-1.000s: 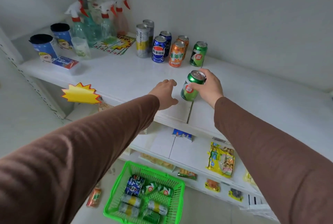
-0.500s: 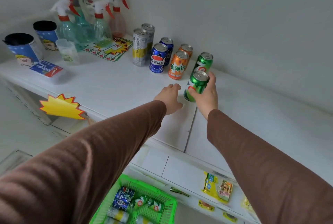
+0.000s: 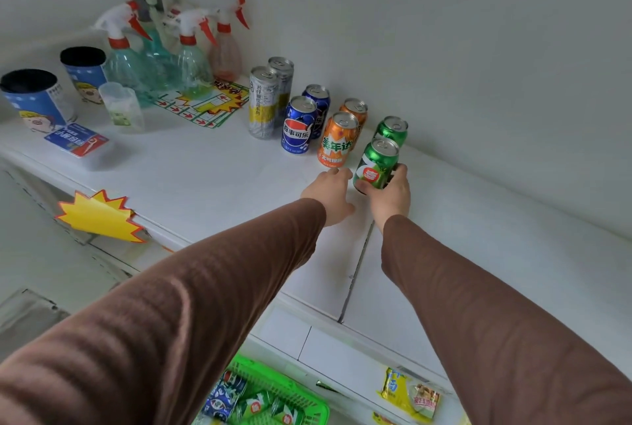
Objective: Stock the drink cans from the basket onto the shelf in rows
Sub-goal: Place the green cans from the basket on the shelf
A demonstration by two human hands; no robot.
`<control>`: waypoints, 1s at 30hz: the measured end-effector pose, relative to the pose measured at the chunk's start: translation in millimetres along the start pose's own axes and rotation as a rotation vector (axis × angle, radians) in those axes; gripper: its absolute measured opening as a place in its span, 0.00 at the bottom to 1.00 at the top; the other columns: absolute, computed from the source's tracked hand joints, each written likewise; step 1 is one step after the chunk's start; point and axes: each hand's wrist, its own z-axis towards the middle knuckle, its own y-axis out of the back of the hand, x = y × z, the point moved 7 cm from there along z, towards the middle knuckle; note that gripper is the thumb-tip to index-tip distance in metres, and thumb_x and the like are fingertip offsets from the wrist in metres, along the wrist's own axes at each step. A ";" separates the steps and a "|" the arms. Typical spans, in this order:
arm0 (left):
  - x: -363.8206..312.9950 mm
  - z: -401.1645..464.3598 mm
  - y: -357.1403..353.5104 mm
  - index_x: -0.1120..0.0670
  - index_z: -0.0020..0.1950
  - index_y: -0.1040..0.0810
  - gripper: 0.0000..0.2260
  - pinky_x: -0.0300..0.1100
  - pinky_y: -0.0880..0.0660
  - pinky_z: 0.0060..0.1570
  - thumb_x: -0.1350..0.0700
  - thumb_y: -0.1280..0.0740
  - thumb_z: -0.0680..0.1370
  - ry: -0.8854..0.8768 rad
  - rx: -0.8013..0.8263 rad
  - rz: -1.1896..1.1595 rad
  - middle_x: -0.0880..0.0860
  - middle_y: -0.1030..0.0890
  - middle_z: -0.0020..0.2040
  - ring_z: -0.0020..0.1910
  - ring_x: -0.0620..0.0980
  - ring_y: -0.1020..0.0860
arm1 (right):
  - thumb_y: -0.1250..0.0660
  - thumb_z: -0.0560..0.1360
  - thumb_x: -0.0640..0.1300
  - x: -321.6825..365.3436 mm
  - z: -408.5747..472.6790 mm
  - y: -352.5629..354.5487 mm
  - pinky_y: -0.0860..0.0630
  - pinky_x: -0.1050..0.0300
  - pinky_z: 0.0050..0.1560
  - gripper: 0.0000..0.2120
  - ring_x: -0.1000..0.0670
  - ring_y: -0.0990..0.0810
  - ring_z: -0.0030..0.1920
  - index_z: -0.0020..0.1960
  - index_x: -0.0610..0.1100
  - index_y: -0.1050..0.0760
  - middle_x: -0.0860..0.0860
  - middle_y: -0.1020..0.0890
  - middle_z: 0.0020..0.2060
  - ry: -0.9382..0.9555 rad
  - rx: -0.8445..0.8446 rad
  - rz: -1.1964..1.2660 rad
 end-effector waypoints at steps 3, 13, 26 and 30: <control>-3.3 5.3 -0.9 0.51 0.75 0.37 0.31 0.47 0.27 0.63 0.52 0.28 0.75 -0.011 0.013 0.004 0.55 0.30 0.71 0.66 0.54 0.29 | 0.20 0.68 0.49 0.2 7.8 -0.1 0.21 0.47 0.57 0.27 0.43 0.18 0.56 0.60 0.46 0.31 0.47 0.18 0.57 -0.009 -0.009 -0.015; 2.8 -3.8 -6.3 0.52 0.75 0.37 0.31 0.46 0.29 0.63 0.51 0.28 0.75 -0.046 0.016 0.043 0.54 0.30 0.70 0.66 0.54 0.30 | 0.23 0.72 0.45 4.8 1.8 0.4 0.26 0.55 0.61 0.32 0.43 0.21 0.63 0.70 0.43 0.35 0.46 0.21 0.64 -0.085 0.009 0.046; 17.2 -101.2 -6.7 0.55 0.72 0.33 0.28 0.51 0.31 0.64 0.56 0.31 0.73 -0.200 -0.258 0.026 0.56 0.30 0.68 0.66 0.57 0.32 | 0.32 0.77 0.47 24.4 -143.2 15.2 0.33 0.52 0.67 0.21 0.45 0.33 0.68 0.68 0.44 0.28 0.48 0.24 0.65 0.298 -0.142 -0.044; 27.9 -163.5 -11.0 0.56 0.70 0.31 0.27 0.52 0.30 0.61 0.57 0.31 0.71 -0.213 -0.378 0.003 0.56 0.29 0.67 0.63 0.58 0.30 | 0.34 0.75 0.45 28.8 -200.4 19.4 0.31 0.54 0.62 0.17 0.45 0.29 0.64 0.63 0.44 0.25 0.50 0.22 0.63 0.459 -0.177 -0.065</control>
